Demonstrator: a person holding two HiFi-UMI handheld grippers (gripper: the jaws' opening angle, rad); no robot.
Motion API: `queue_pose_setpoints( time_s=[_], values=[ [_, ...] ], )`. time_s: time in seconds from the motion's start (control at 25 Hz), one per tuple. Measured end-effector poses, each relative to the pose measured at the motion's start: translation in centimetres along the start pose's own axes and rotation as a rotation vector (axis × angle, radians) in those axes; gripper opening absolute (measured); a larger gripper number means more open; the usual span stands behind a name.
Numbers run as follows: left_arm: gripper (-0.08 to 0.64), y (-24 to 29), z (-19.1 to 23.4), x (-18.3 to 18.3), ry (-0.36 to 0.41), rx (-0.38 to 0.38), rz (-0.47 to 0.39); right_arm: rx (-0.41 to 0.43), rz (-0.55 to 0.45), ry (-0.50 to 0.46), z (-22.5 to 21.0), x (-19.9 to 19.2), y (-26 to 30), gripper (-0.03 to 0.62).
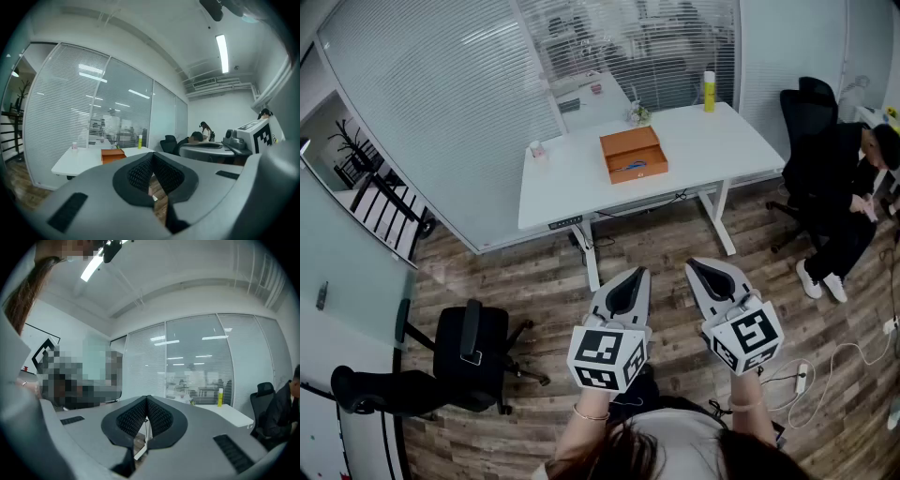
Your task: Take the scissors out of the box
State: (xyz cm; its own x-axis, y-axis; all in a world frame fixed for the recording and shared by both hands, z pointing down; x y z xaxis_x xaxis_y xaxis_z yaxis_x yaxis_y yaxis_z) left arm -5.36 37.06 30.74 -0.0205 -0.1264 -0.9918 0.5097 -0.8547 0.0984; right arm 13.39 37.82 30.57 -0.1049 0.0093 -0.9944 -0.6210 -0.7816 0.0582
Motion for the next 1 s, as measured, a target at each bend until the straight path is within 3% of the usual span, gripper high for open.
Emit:
queue_pose_setpoints(
  time_s=[0.24,0.44,1.0],
  values=[
    [0.017,2.0,3.0,0.2,-0.008,-0.010,-0.002,0.007,-0.021,0.007,-0.7,0.2,3.4,0.028],
    [0.017,3.9,5.6,0.3,-0.004,-0.035,-0.005,0.007,0.054,-0.029,-1.3,-0.2,6.8,0.028],
    [0.017,8.7,12.8,0.1,-0.010,-0.089,0.004,-0.053,0.001,0.101,-3.5,-1.0,15.2,0.028]
  ],
)
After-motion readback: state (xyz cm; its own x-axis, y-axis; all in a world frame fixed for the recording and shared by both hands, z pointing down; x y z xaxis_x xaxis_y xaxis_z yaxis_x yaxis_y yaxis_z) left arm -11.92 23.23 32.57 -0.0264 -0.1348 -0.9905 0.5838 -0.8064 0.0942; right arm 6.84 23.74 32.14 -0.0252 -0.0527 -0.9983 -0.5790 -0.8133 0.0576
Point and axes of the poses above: the fingertips, and each gripper's own axes: y forward along the fingers, z to its left, x out of its top, the point moved 10 cm from there along -y, backward along the fingers, and after that the axes turned 6 degrees about x, right-handed, at the moved point
